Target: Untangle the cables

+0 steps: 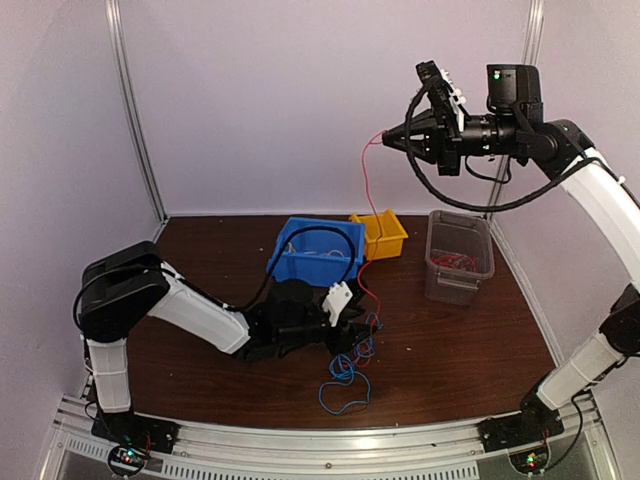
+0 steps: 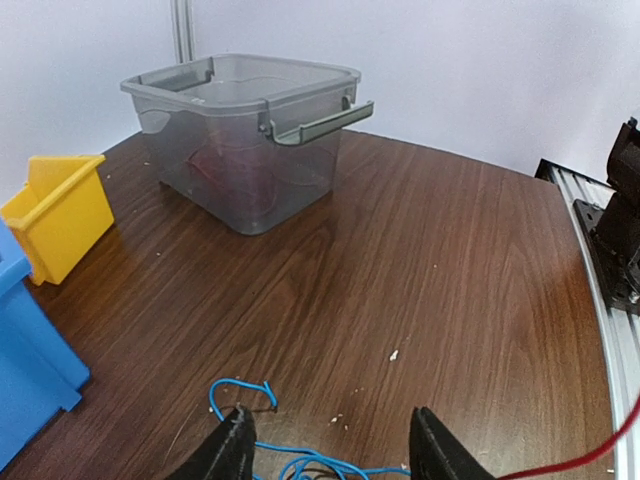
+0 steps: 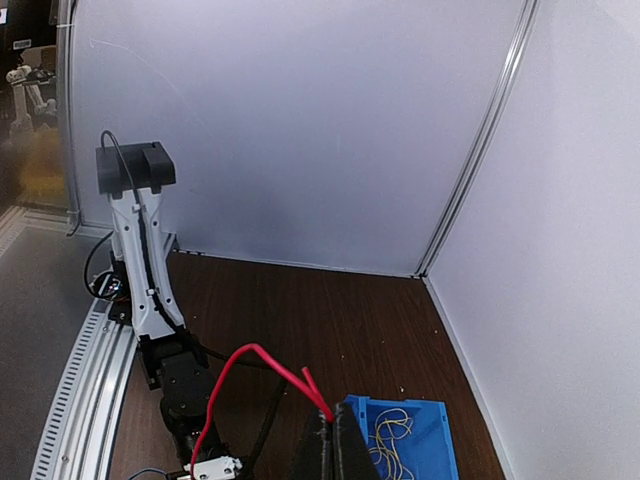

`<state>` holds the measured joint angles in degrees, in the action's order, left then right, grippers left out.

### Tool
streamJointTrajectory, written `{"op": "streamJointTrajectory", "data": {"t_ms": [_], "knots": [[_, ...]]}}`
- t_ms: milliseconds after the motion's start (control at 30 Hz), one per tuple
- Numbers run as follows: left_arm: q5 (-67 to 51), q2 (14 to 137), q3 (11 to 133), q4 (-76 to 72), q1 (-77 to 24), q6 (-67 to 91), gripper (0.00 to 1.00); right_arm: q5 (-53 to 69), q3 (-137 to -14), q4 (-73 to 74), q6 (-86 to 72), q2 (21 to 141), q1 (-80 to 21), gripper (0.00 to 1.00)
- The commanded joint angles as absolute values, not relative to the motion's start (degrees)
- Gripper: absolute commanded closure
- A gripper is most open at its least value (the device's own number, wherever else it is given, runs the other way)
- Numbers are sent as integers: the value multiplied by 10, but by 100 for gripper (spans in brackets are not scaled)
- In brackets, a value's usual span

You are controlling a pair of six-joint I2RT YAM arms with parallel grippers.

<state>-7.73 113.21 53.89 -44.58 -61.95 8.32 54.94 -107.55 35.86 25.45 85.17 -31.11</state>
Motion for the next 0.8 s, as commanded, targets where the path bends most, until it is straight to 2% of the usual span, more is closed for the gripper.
{"op": "streamJointTrajectory", "data": {"t_ms": [0, 200, 367, 500, 600, 767], "knots": [[-113, 1175, 578, -459, -622, 71, 47, 538, -1092, 340, 243, 852, -310, 100], [23, 1119, 548, -419, -622, 85, 48, 526, -1082, 343, 252, 849, -310, 100], [110, 1001, 446, -413, -622, 110, 47, 524, -1079, 346, 248, 849, -309, 100], [131, 938, 366, -445, -627, 157, 46, 537, -1084, 335, 232, 850, -309, 100], [107, 943, 358, -489, -661, 120, 45, 536, -1088, 332, 229, 852, -309, 100], [112, 1042, 466, -467, -705, 43, 44, 525, -1081, 321, 224, 850, -309, 100]]}}
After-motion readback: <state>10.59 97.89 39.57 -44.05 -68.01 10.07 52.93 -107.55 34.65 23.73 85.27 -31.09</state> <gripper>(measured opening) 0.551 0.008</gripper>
